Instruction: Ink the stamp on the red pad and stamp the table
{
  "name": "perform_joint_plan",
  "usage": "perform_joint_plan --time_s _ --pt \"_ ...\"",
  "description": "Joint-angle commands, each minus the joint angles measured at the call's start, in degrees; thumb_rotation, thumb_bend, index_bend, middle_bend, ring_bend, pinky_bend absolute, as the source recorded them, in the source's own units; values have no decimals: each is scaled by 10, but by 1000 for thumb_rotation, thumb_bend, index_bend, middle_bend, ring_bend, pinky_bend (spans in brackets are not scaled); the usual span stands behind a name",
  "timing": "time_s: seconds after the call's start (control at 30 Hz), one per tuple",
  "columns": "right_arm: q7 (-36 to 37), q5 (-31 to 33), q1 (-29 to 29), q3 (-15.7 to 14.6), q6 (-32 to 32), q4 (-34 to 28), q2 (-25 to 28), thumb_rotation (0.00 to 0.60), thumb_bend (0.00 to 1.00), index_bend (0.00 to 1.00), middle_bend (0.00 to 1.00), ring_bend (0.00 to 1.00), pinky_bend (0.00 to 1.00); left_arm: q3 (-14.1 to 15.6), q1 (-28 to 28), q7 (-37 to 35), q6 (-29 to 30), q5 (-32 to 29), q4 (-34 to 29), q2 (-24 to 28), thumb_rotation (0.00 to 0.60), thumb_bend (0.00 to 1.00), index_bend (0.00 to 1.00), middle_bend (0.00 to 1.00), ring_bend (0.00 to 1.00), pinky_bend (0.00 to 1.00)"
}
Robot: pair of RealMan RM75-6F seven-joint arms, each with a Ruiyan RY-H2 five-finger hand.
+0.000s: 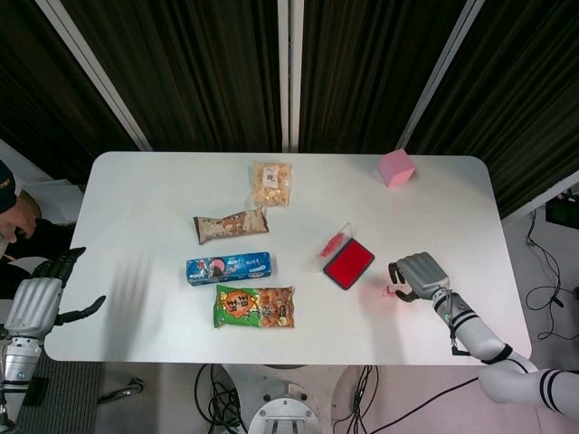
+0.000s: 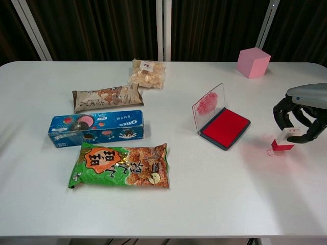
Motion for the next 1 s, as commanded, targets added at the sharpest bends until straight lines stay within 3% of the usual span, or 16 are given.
perform_joint_plan --time_s 0.03,0.73,1.0 --pt "-3 3 0 2 -6 1 -3 600 353 680 585 663 822 0 -1 -1 0 1 2 -2 220 167 90 118 118 206" --pt "-28 12 1 9 -28 7 -16 600 323 619 547 654 822 1 2 -11 4 0 10 -2 222 166 90 119 118 207" --pt "-27 6 3 6 -40 4 -8 600 287 455 454 635 822 0 2 -11 4 -1 8 -1 247 167 90 118 118 207"
